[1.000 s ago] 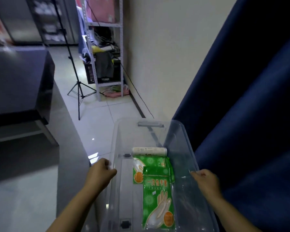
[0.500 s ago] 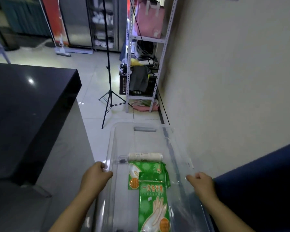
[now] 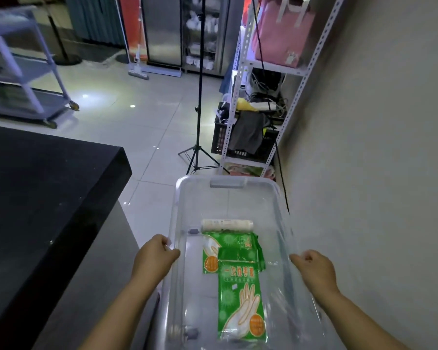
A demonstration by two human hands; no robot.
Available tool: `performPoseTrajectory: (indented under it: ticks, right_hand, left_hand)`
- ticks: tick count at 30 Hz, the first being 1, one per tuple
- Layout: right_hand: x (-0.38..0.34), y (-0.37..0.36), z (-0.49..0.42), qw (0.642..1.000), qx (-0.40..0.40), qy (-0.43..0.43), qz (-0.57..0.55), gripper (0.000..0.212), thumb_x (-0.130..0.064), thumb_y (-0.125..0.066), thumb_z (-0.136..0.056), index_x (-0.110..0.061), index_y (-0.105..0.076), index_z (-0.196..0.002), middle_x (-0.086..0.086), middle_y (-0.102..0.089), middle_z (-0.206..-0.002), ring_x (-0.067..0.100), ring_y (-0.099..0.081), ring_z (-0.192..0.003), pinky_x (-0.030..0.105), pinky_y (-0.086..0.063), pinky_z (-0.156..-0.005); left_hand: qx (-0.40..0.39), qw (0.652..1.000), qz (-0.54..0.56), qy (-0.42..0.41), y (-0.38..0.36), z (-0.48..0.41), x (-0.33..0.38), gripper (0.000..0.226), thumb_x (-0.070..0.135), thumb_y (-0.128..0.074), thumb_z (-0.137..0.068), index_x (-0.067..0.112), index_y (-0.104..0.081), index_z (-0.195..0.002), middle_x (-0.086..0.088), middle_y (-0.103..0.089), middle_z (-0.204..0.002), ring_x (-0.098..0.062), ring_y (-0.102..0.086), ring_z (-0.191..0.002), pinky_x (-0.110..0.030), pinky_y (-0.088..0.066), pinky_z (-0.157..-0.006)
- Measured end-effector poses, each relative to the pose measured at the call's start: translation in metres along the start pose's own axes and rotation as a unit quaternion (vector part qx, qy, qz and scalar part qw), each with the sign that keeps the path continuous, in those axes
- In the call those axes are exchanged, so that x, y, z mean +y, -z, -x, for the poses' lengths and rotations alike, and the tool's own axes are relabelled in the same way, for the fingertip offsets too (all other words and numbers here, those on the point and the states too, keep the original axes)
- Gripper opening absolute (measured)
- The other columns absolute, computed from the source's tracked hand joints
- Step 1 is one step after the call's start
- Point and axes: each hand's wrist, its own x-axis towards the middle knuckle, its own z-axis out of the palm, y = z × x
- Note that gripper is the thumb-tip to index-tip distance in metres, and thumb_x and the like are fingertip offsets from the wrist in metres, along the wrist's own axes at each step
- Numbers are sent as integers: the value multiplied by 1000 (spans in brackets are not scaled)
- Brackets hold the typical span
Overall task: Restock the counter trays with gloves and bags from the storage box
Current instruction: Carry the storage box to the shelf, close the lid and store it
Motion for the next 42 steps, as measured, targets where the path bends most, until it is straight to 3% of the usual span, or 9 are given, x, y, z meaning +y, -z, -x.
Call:
performPoseTrajectory:
  ticks: [2, 6, 13, 21, 24, 28, 33, 35, 42]
  right_hand:
    - [-15, -14, -38, 1000, -23, 11, -1, 33, -18, -69, -77, -13, -47, -54, 1, -48, -53, 16, -43, -50, 28, -33, -50]
    - [-51, -43, -125, 997, -65, 29, -7, 27, -21, -71, -76, -10, -53, -58, 3, -54, -59, 19, -50, -56, 30, -38, -56]
    - [-125, -82, -266, 990, -124, 72, 1, 29, -21, -70, -77, -13, -50, -57, 2, -52, -58, 19, -47, -55, 29, -36, -54]
    - [-211, -159, -372, 985, -151, 86, 25, 27, -25, -69, -77, -12, -52, -59, 4, -55, -59, 21, -50, -56, 30, -39, -56]
    - [-246, -199, -404, 985, -146, 84, 28, 26, -24, -69, -75, -10, -55, -58, 6, -57, -59, 24, -51, -57, 31, -41, -57]
    - [-295, -251, -438, 989, -129, 68, 19, 22, -25, -69, -72, -12, -57, -58, 4, -59, -57, 23, -53, -55, 30, -40, -54]
    - [-373, -305, -474, 986, -131, 93, 35, 26, -25, -70, -71, -14, -52, -55, 1, -55, -53, 22, -50, -53, 31, -39, -55]
    - [-399, -326, -484, 984, -134, 111, 31, 29, -24, -70, -72, -15, -50, -53, 0, -52, -51, 20, -47, -50, 30, -37, -52]
    - [-495, -424, -524, 969, -173, 165, 63, 37, -29, -69, -72, -16, -43, -50, -3, -46, -47, 17, -41, -45, 27, -27, -44]
  left_hand:
    - [10, 1000, 6, 17, -3, -27, 8, 19, 19, -63, -76, 19, -55, -93, 0, -61, -78, -22, -60, -75, -30, -48, -66]
    - [55, 998, 0, 43, -11, -87, 34, 18, 17, -61, -77, 16, -55, -94, -1, -61, -77, -18, -59, -70, -25, -40, -55]
    - [158, 982, 28, 102, -21, -184, 97, 16, 12, -62, -74, 14, -56, -88, 0, -59, -73, -14, -54, -63, -24, -34, -52]
    - [209, 961, 65, 169, 0, -310, 128, 10, 13, -58, -73, 15, -56, -82, 0, -60, -74, -20, -55, -66, -26, -34, -53]
    - [201, 958, 76, 188, 19, -373, 130, 14, 10, -53, -68, 17, -43, -63, 3, -47, -58, -18, -40, -50, -24, -25, -48]
    - [181, 960, 81, 197, 54, -453, 130, 25, 4, -51, -66, 18, -32, -57, 1, -34, -54, -19, -26, -49, -24, -18, -49]
    - [188, 957, 89, 204, 105, -527, 127, 6, 9, -56, -71, 14, -52, -73, 0, -54, -68, -21, -48, -59, -25, -31, -51]
    - [188, 955, 91, 209, 126, -548, 123, 9, 12, -58, -72, 14, -55, -80, 0, -58, -74, -21, -54, -66, -24, -33, -51]
    - [220, 941, 116, 231, 191, -630, 96, 10, 9, -59, -69, 13, -56, -78, -5, -61, -74, -22, -51, -59, -25, -34, -52]
